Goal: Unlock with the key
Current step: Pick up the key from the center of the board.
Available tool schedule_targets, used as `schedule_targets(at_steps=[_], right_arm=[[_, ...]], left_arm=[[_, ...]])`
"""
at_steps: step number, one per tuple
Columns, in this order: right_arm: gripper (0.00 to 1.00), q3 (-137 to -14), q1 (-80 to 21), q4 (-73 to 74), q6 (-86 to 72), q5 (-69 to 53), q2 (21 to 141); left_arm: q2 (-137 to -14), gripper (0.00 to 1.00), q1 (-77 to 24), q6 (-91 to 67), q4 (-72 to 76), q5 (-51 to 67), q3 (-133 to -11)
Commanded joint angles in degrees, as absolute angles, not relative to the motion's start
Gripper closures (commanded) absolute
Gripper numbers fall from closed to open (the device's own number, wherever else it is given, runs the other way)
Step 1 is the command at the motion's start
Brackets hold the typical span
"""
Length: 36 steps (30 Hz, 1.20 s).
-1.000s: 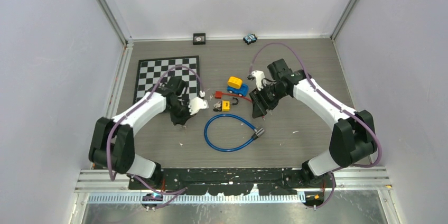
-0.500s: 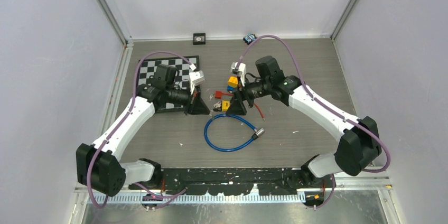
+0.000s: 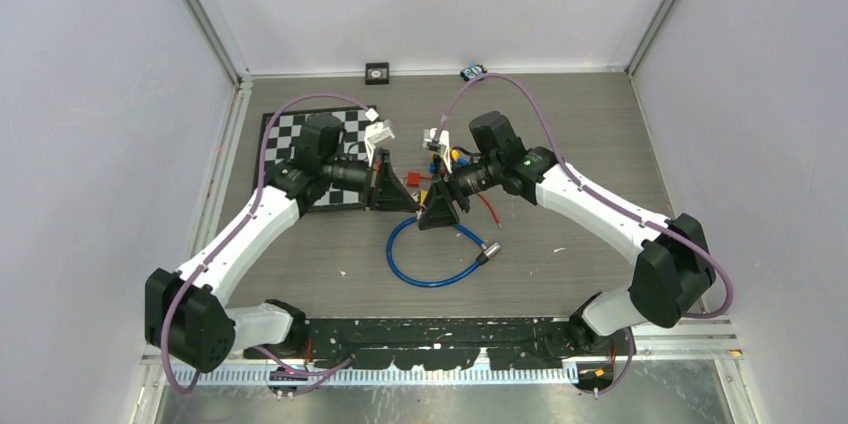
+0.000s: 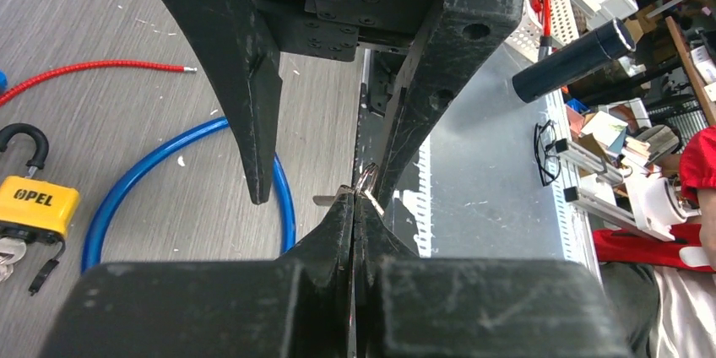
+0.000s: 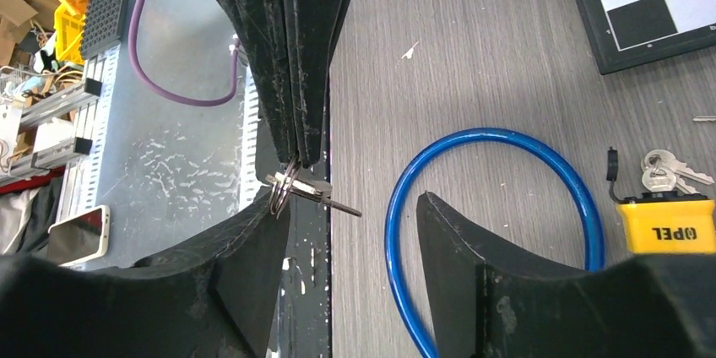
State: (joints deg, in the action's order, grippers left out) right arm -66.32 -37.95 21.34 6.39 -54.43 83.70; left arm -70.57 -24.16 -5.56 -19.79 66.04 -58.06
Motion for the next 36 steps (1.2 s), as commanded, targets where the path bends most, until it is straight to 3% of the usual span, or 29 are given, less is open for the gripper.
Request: schedule_targets(at_steps=[1,4,9,21,22,28,31,36], right_arm=[[0.41,-68.8,-38.6,21.3,8.9,-56.9,83.8],[0.50,-68.9,-38.9,21.6,9.1,-57.3,83.8],[0.76,-68.9,-38.9,21.8,9.2,-57.9,83.9],[0.98,-67.8,-38.9,23.8,12.3,-53.2,81.7],[0.95,-67.5,-38.9,23.7,12.6,-52.1,81.4],[0.53,-66.5,-38.9,22.3,12.2,-48.0,80.5],[0.47,-67.0,-38.9,22.3,11.9,-48.5,80.8],[0.46,-67.4,-39.1,23.1,12.4,-51.8,80.8]], left_arm=[[-68.5,1.00,-24.4,-8.8,-14.7,68.9,-57.1],[-68.1,1.00,-24.4,-9.0,-14.4,69.0,-56.8],[-67.5,1.00,-24.4,-9.1,-14.0,69.0,-56.3],[-66.6,1.00,-24.3,-7.5,-14.8,67.9,-55.8],[-66.7,1.00,-24.3,-7.6,-14.9,68.0,-55.9],[-67.2,1.00,-24.3,-10.2,-12.7,68.8,-55.5],[-67.5,1.00,-24.3,-12.6,-9.8,69.3,-54.5],[-67.6,1.00,-24.3,-14.0,-7.9,69.5,-54.0]])
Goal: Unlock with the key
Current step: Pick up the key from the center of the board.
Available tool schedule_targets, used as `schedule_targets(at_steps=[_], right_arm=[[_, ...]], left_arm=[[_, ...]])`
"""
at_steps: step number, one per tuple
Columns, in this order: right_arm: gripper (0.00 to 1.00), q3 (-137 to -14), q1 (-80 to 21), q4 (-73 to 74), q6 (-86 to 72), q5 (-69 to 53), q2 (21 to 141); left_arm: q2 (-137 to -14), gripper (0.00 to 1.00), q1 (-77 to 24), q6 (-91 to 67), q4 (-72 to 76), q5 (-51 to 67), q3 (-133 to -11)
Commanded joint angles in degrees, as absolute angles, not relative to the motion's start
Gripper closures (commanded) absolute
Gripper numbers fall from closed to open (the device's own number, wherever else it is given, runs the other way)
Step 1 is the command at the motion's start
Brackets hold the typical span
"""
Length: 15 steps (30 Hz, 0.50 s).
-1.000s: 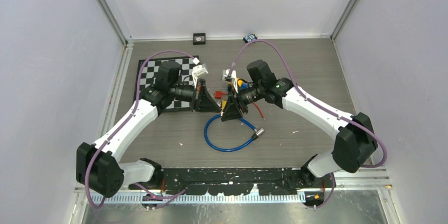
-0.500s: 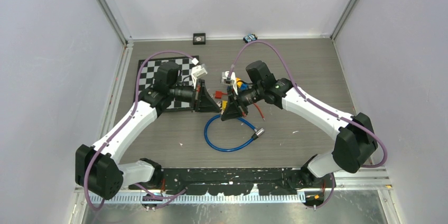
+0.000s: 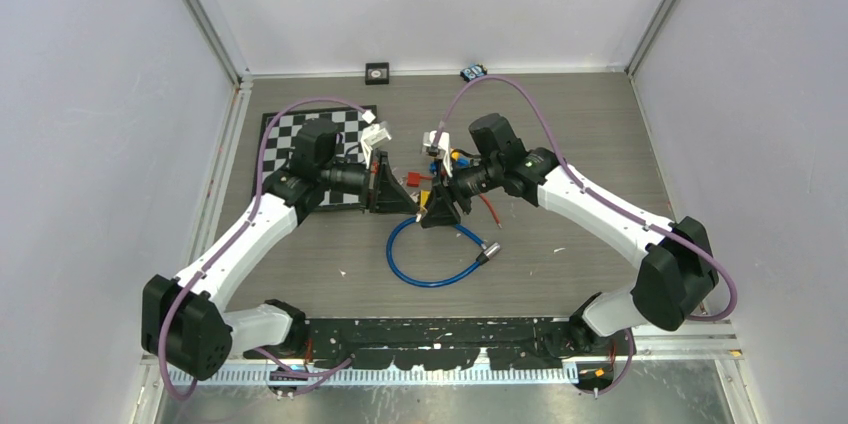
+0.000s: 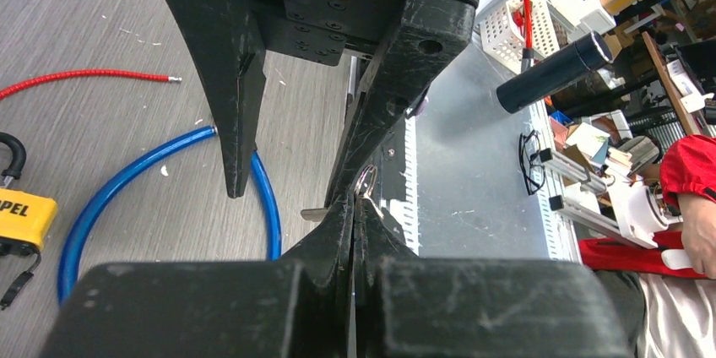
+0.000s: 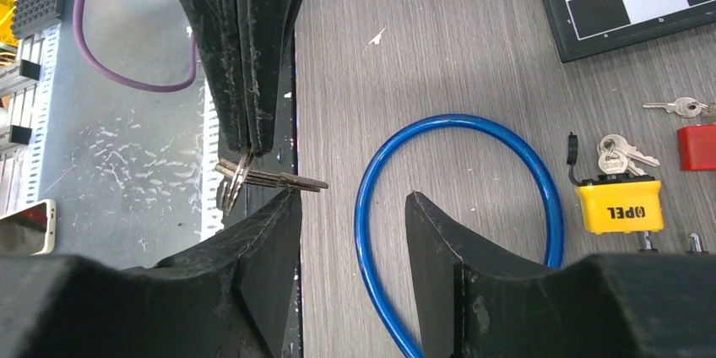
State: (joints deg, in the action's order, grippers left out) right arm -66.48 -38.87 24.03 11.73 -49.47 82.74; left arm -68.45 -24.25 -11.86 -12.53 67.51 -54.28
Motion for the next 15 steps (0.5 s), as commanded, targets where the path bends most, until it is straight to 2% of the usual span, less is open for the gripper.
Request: schedule_targets(at_steps=[1,10,15], right_arm=[[0.46,-67.6,-39.2,23.3,12.6,-52.8,80.8],[0.49,-69.4,-41.9,27.7,16.5,-54.2,81.4],[0.56,-70.7,-42.2,28.2,16.6,-50.9,81.6]], left_arm=[[-67.6,1.00,-24.3,-14.1,-7.9,69.5,-53.9],[-68.0,1.00,-24.3,-14.5,-6.9,69.3,-53.4],[-67.8,1.00,-24.3,-14.6,-6.4,69.3,-52.7]])
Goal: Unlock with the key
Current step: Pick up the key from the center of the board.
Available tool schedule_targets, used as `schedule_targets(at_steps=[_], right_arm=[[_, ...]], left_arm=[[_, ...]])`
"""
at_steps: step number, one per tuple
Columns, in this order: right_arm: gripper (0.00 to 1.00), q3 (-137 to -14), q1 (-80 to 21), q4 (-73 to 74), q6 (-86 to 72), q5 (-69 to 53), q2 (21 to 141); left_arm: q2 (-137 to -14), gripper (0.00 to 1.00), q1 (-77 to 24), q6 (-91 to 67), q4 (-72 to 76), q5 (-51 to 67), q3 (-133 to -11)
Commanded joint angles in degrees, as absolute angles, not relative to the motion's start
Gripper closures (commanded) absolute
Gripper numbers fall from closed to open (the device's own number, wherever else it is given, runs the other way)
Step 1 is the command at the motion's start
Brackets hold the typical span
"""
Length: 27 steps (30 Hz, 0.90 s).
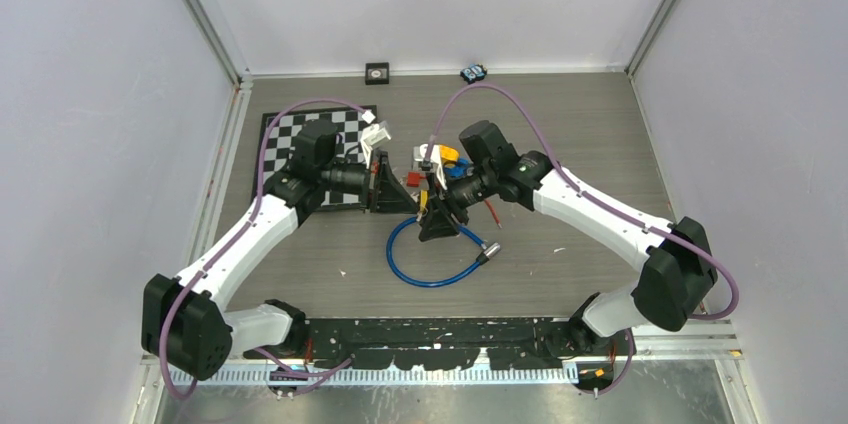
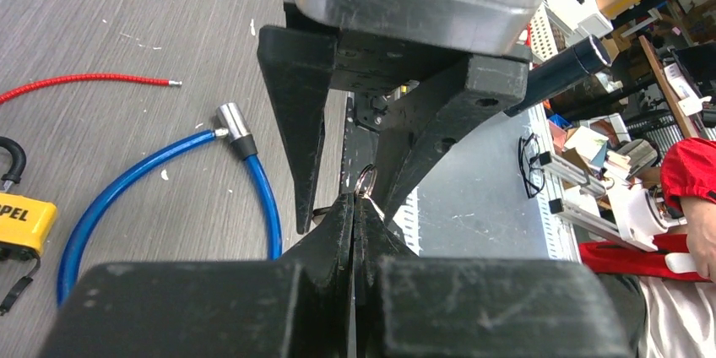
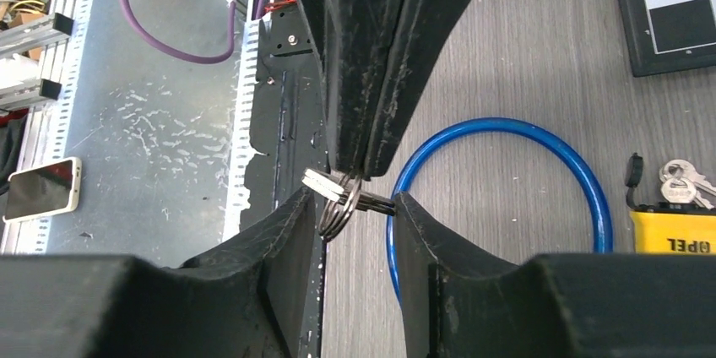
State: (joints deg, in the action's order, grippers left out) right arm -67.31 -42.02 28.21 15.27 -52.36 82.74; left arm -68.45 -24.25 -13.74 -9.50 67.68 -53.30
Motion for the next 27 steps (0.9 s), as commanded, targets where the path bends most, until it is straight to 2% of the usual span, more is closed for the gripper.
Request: schedule_targets(at_steps=[1,11,22,27], right_arm=[[0.58,-70.9,-42.2,28.2,16.6,-50.2,81.6],[0.69,-72.7,-42.2,30.1,19.0,-46.9,81.7],[0.99,-71.7,-42.2,32.1,21.9,-44.0,79.0],[0.99,-70.5,-42.2,32.6,23.0,-40.4,77.4]], left_arm=[[-67.8,1.00,-24.3,-14.6,-6.3,69.3,-52.6],[-67.2,1.00,-24.3,-14.5,-6.2,69.6,-51.8],[-66.6,1.00,-24.3,-13.2,-6.9,68.6,-51.4],[-66.3,1.00,-24.1,-11.4,-8.4,67.9,-51.3]])
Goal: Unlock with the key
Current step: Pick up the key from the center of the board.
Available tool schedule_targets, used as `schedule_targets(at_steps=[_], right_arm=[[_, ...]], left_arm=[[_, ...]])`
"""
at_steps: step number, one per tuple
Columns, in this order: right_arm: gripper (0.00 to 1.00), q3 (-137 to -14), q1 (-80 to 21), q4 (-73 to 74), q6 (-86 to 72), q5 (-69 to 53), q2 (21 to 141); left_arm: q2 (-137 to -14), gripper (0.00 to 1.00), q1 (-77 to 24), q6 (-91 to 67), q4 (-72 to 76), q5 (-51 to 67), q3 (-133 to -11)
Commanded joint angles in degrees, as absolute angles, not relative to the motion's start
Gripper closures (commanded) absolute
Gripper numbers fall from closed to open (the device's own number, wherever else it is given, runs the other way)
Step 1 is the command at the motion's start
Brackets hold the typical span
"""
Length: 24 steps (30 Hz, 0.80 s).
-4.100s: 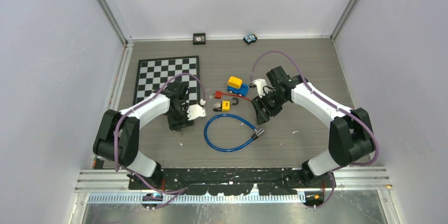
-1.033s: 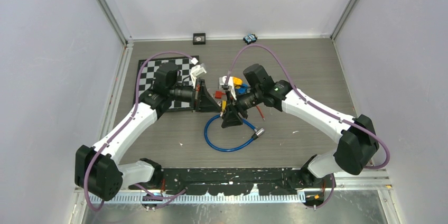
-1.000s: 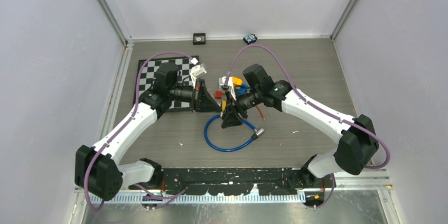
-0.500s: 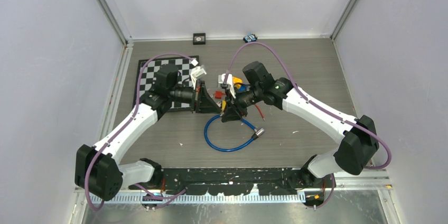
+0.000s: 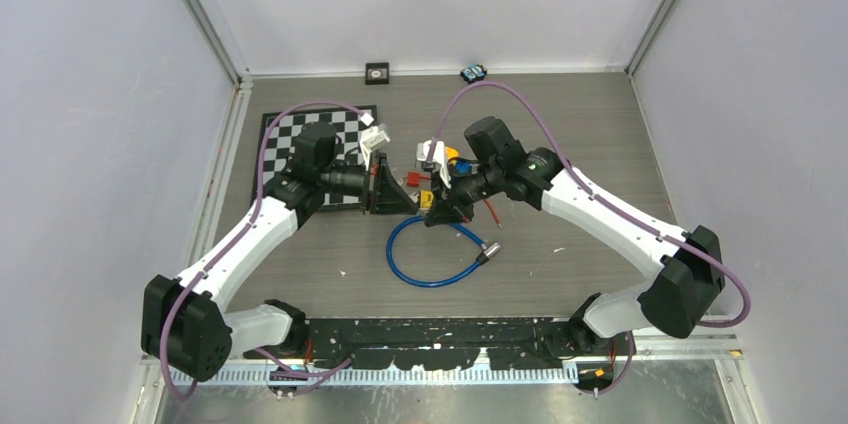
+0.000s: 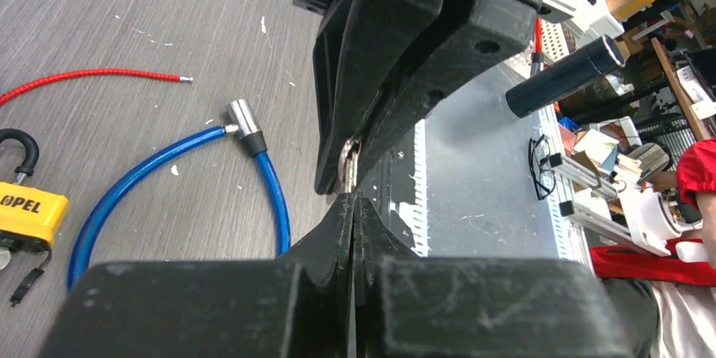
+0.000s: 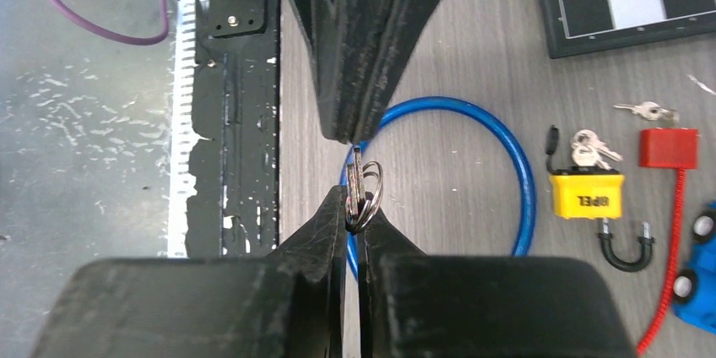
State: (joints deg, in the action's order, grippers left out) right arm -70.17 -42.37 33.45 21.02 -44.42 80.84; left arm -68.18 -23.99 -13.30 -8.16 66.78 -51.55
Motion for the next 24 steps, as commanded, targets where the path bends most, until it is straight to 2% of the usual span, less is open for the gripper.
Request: schedule_targets(at_steps=[1,6,12,16,20,24], right_arm=[[1.00,-70.3,-42.2,32.7,23.3,-39.7,77.2],[0.99,-69.4,-42.1,34.0,24.6,-39.4,76.0],[0.99,-68.4,-41.2,31.2,20.5,-45.3,76.3],[0.99,-68.7,-40.5,29.4,17.3,-47.8,77.2],[0.99,-68.2,-39.5,27.3,14.7,-49.5,77.9],[0.99,-67.6,-39.0,25.8,13.3,-50.3,78.4]], left_arm=[[-66.3,1.00,-24.1,-11.1,-8.5,67.8,-51.3],[-65.7,0.98,-24.1,-6.9,-9.0,68.8,-50.2],[-66.2,0.72,-24.6,2.2,-8.8,69.3,-49.6],[-67.3,0.63,-26.2,6.6,-7.9,68.5,-50.6],[-68.8,0.61,-28.2,6.7,-5.0,68.1,-51.1],[-69.7,0.67,-29.1,1.1,5.0,67.7,-49.1]])
